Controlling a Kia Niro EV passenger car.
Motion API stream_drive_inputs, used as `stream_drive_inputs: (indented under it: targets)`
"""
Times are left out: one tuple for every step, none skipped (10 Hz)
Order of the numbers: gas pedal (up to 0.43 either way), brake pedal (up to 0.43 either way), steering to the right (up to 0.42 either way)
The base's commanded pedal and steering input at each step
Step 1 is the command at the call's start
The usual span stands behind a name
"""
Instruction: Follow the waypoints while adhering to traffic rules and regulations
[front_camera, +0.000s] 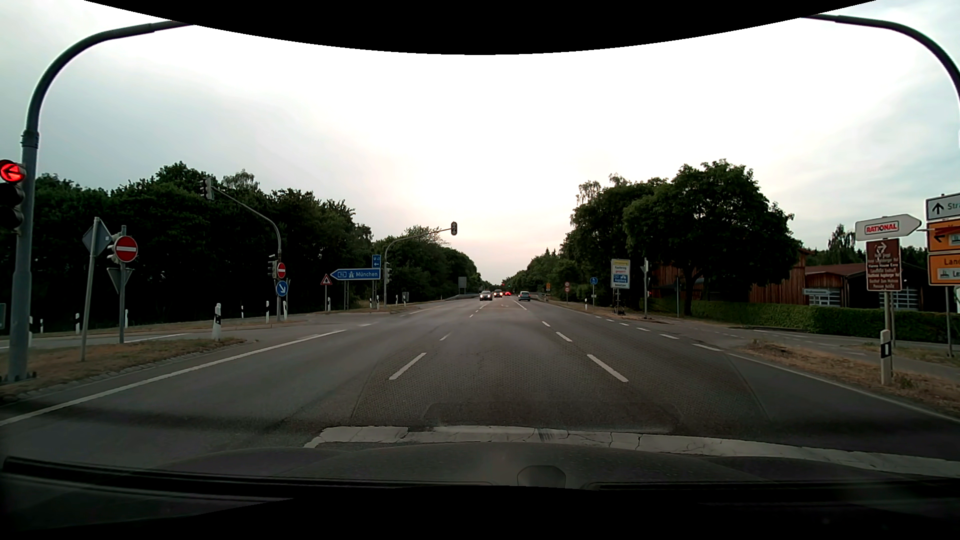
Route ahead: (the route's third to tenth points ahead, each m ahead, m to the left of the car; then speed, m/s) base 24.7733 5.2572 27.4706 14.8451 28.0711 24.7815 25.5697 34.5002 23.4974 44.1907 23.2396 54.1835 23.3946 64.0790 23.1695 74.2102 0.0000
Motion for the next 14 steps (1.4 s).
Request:
stream_drive_inputs:
  targets:
    - [0.0,0.232,-0.001]
    - [0.0,0.232,-0.001]
    - [0.0,0.232,-0.001]
    - [0.0,0.232,-0.001]
    - [0.0,0.232,-0.001]
    - [0.0,0.232,-0.001]
    - [0.0,0.232,-0.001]
    - [0.0,0.232,-0.001]
    - [0.0,0.232,-0.001]
    - [0.0,0.232,-0.001]
    - [0.0,0.232,-0.001]
    - [0.0,0.232,-0.001]
    - [0.0,0.232,-0.001]
    - [0.0,0.232,-0.001]
